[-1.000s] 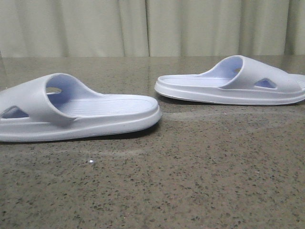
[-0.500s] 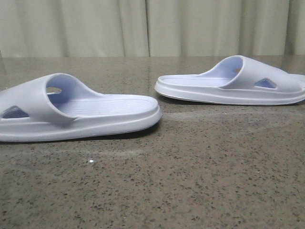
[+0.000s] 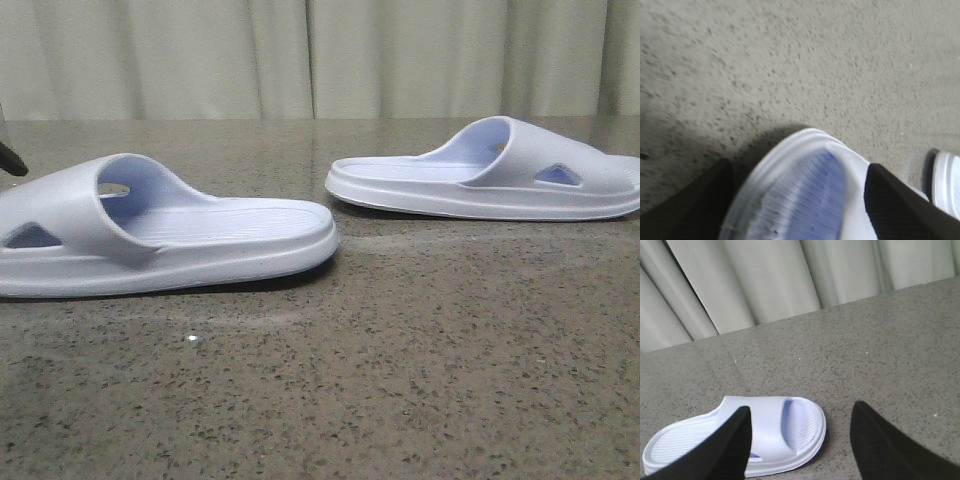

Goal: Insert blue slippers together front up

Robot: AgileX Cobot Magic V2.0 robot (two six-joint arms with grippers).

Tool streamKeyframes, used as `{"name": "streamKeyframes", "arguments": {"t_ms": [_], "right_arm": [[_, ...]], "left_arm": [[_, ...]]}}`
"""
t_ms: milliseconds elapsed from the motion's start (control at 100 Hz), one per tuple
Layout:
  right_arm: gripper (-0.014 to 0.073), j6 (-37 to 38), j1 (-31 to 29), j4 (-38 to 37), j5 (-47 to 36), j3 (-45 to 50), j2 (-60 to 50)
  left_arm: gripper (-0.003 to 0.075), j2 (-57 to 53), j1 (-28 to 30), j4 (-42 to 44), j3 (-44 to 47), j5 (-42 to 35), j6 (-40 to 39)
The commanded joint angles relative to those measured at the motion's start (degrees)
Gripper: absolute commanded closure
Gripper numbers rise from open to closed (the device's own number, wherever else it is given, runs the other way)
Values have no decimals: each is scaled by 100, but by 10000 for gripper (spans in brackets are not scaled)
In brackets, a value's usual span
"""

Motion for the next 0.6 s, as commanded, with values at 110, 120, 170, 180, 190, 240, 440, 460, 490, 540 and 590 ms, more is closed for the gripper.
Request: {"name": "streamKeyframes", "arguments": {"t_ms": [110,120,170,180,190,240,440,460,490,540,590], "right_arm": [[221,-26,-41,11,-511,-204,56],[221,-26,-41,11,-511,-204,56],[221,-26,-41,11,-511,-204,56],[221,-26,-41,11,-511,-204,56],[221,-26,-41,11,-511,-204,56],[221,-26,-41,11,-511,-204,56],[221,-26,-41,11,-511,-204,56],[221,-26,-41,14,-511,-204,56],[221,-26,-41,14,-511,-204,56],[221,-26,-41,14,-511,-204,56],[221,-26,-41,14,-511,-204,56]], "left_arm": [[225,40,-197,-247,-33,320,-34],[225,40,-197,-257,-33,320,-34],[227,40,-197,-283,-33,320,-34],[228,40,-197,-283,-33,320,-34],[231,40,-197,-283,-33,320,-34],[251,40,-197,-283,-33,320,-34],[430,40,-197,-283,-33,287,-34],[455,40,-197,-283,-33,285,-34],[495,40,-197,-283,-33,261,-34],[549,40,-197,-283,-33,236,-34],[599,40,-197,-283,-33,188,-34]]}}
